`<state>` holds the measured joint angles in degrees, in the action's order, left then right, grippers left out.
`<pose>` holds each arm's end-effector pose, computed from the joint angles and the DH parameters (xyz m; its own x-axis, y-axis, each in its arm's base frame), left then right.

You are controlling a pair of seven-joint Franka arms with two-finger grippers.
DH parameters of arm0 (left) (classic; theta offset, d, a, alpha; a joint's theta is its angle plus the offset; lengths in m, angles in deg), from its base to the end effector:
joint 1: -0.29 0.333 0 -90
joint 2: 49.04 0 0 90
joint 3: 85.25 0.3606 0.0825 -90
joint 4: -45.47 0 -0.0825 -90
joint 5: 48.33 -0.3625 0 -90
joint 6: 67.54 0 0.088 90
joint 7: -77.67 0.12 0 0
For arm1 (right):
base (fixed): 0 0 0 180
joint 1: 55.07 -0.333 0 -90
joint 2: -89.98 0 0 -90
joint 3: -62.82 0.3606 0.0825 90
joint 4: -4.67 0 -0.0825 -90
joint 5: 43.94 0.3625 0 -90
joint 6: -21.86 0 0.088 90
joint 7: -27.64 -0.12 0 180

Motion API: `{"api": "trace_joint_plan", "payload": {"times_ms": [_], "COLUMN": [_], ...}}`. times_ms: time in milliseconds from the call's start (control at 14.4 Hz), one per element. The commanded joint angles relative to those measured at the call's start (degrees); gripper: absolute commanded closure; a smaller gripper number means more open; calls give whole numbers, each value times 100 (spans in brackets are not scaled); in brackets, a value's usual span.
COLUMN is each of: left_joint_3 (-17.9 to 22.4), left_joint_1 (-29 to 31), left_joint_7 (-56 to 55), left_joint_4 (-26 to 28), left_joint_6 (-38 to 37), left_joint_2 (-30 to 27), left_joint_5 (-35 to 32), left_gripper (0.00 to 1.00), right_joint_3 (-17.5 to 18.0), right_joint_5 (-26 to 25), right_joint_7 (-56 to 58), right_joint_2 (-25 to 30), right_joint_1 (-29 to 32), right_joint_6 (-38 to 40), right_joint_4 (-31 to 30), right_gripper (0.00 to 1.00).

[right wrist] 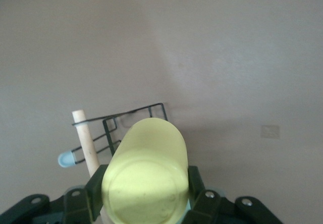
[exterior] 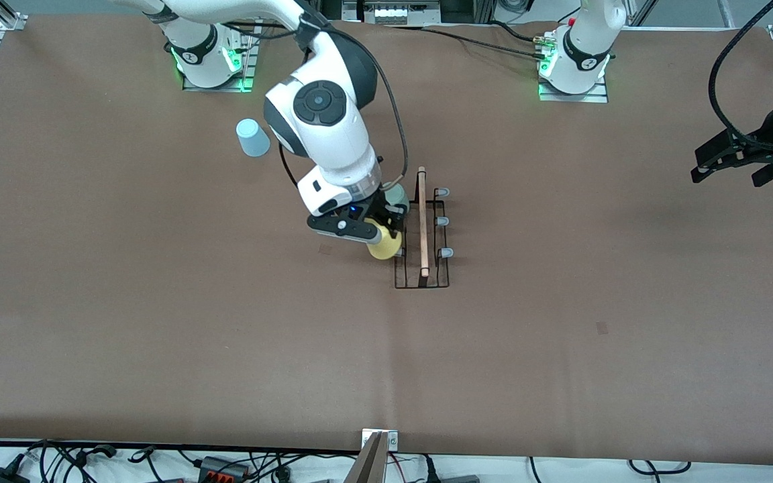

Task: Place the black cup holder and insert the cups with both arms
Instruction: 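Carry the yellow cup with the right gripper to the rack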

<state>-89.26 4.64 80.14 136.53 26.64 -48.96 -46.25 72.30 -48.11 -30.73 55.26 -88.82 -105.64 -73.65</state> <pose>0.5413 -0.0009 0.6537 0.9979 -0.0345 0.0545 -0.0364 -0.9988 0.0341 0.5718 0.4912 0.4265 0.9544 -0.2767 0.1122 -0.2454 -0.9410 -0.2332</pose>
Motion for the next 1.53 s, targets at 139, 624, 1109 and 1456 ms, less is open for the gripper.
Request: {"api": "trace_joint_plan", "payload": {"times_ms": [139, 624, 1109, 1456], "left_joint_3": [-20, -12, -12, -12], "left_joint_1": [22, 31, 31, 31], "left_joint_7": [96, 96, 96, 96], "left_joint_4": [-158, -158, -158, -158], "left_joint_6": [-128, -128, -128, -128], "left_joint_2": [53, 53, 53, 53], "left_joint_5": [-32, -23, -23, -23], "left_gripper": [0, 0, 0, 0], "right_joint_3": [-78, -87, -183, -140], "right_joint_5": [57, -92, -40, -13], "right_joint_7": [-131, -149, -43, 166], "right_joint_2": [-351, -624, -589, 261], "right_joint_1": [-193, -246, -211, 376], "right_joint_6": [-432, -600, -556, 170], "right_joint_4": [229, 194, 194, -174], "right_gripper": [88, 87, 0, 0]}}
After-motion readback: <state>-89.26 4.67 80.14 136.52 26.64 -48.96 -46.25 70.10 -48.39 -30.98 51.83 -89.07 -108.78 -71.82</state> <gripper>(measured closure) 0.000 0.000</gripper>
